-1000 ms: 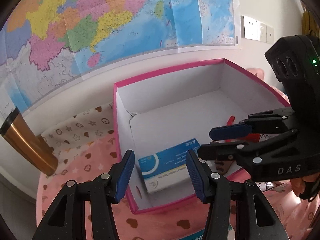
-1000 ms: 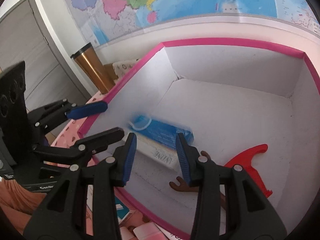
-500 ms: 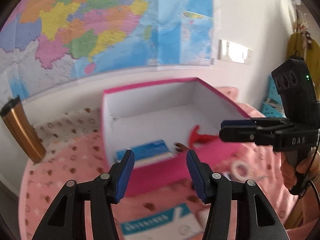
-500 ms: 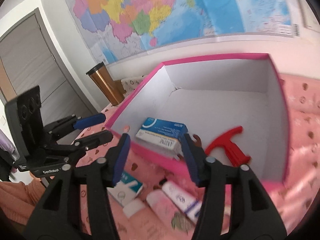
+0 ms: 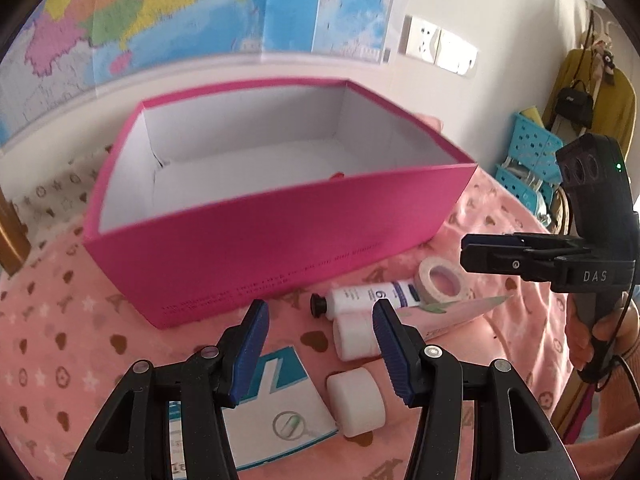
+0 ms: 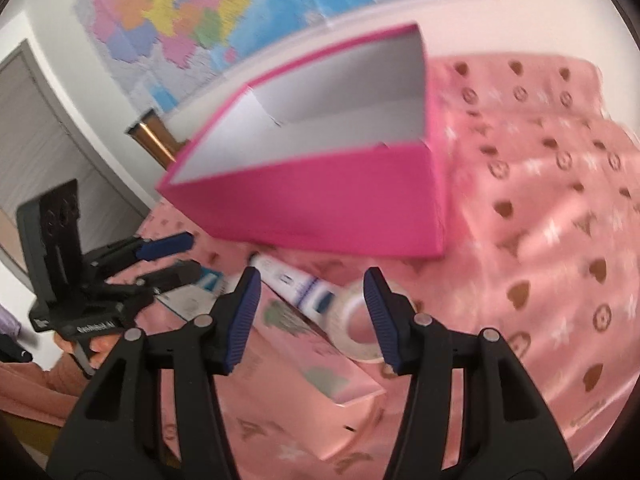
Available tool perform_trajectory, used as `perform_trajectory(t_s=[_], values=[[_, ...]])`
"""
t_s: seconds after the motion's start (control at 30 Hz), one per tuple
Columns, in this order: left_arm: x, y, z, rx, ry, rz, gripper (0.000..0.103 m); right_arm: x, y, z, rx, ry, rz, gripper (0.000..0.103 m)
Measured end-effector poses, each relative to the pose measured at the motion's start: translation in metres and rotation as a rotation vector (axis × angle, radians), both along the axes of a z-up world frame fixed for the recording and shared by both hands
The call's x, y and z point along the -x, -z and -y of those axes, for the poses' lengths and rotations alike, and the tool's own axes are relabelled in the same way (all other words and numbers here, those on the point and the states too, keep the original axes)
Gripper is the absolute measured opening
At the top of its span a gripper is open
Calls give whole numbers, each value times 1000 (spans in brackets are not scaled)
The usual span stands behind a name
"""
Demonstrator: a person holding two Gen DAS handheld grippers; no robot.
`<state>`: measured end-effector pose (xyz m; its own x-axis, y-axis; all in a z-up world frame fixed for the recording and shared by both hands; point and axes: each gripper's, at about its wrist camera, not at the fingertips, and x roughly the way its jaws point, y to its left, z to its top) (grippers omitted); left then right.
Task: Organize rigid objects
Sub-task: 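Carry the ANTINE box with the left gripper and release it in the box, then grasp the roll of tape by its rim with the left gripper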
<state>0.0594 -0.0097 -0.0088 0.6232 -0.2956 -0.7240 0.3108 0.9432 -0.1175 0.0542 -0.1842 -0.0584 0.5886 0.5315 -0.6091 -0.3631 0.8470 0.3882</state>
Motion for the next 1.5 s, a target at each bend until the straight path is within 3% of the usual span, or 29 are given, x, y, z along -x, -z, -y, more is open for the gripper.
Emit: perform_trajectory(t_s=[0.2, 0.47, 0.7, 0.77, 1.13, 1.33, 1.5], values=[[-5, 8, 3, -2, -2, -32, 55, -5, 13, 10, 58, 60, -15, 56], [-3, 1, 11, 3, 19, -14, 55, -10, 31, 9, 160, 68, -52, 32], [-4, -1, 26, 17, 61, -18, 55, -10, 33, 6, 206, 66, -29, 25], [-4, -2, 29, 20, 73, -20, 55, -8, 31, 8, 202, 70, -21, 18], [-5, -1, 52, 23, 139, -39, 54, -1, 23, 13, 182, 82, 7, 16], [-8, 2, 62, 22, 158, -52, 54, -11, 32, 3, 240, 67, -37, 19], [-11, 3, 68, 28, 175, -66, 54, -16, 32, -3, 286, 49, -18, 19]])
